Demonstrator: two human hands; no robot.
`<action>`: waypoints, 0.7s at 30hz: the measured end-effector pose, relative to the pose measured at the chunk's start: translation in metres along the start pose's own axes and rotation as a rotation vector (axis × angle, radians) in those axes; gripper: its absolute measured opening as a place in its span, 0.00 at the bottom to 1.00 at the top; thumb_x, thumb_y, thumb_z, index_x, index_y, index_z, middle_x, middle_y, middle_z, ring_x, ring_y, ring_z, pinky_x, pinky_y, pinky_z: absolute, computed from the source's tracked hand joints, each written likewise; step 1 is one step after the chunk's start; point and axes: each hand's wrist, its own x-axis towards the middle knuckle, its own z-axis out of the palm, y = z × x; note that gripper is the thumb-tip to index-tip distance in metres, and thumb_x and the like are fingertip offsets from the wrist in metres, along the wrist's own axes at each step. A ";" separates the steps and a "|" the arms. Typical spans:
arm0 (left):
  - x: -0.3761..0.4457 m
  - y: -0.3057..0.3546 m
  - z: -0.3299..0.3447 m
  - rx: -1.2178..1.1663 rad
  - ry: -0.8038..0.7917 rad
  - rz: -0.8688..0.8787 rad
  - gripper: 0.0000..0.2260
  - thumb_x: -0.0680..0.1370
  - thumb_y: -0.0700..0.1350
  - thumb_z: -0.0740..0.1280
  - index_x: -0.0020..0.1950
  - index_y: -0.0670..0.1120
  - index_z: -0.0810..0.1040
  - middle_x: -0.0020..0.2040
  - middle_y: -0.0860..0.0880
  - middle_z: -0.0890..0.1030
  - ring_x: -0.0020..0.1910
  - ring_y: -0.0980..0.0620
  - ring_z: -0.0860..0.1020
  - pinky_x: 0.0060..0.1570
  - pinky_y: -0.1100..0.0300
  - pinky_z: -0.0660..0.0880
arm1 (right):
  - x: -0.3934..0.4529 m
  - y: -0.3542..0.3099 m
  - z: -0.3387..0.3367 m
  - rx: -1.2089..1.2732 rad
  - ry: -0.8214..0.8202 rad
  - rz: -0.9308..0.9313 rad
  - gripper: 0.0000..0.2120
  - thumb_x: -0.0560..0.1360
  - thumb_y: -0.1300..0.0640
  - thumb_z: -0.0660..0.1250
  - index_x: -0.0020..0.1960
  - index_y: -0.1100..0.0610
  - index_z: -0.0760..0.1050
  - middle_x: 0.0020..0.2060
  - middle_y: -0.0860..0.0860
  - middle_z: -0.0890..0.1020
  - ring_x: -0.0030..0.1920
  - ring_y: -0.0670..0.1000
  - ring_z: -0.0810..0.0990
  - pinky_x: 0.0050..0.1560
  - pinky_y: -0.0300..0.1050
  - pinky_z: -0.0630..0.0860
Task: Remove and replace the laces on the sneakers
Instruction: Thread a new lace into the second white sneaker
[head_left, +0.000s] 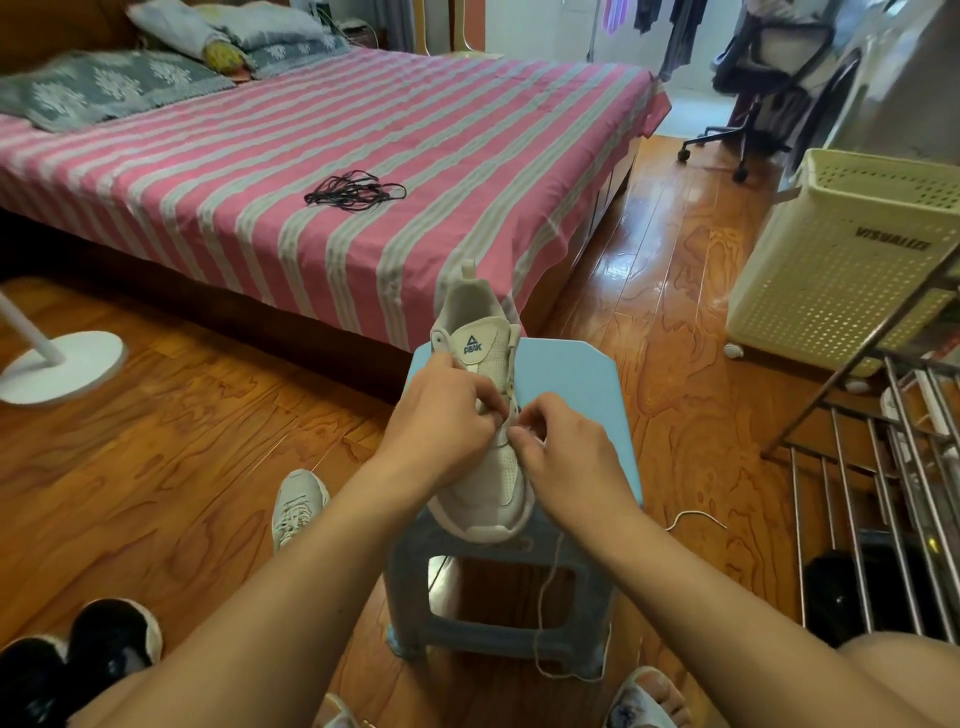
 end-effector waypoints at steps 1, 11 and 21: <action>-0.002 0.002 0.000 0.015 0.029 0.002 0.03 0.77 0.51 0.72 0.45 0.56 0.86 0.57 0.50 0.69 0.56 0.49 0.75 0.53 0.55 0.75 | 0.002 0.000 -0.004 0.014 0.007 -0.056 0.14 0.79 0.52 0.68 0.64 0.49 0.73 0.50 0.47 0.76 0.47 0.51 0.78 0.46 0.46 0.72; -0.003 0.008 -0.006 -0.084 0.143 -0.019 0.05 0.79 0.42 0.67 0.44 0.49 0.79 0.50 0.53 0.75 0.49 0.50 0.77 0.49 0.54 0.73 | 0.019 0.012 -0.019 0.008 -0.229 -0.292 0.22 0.79 0.52 0.69 0.72 0.45 0.72 0.56 0.41 0.70 0.50 0.40 0.76 0.56 0.44 0.79; 0.102 0.010 -0.157 -0.846 0.509 -0.216 0.07 0.85 0.33 0.54 0.58 0.40 0.69 0.51 0.35 0.78 0.37 0.43 0.85 0.36 0.53 0.83 | 0.009 0.016 -0.011 0.058 -0.145 -0.259 0.31 0.76 0.52 0.73 0.76 0.47 0.66 0.53 0.41 0.71 0.49 0.43 0.76 0.54 0.46 0.79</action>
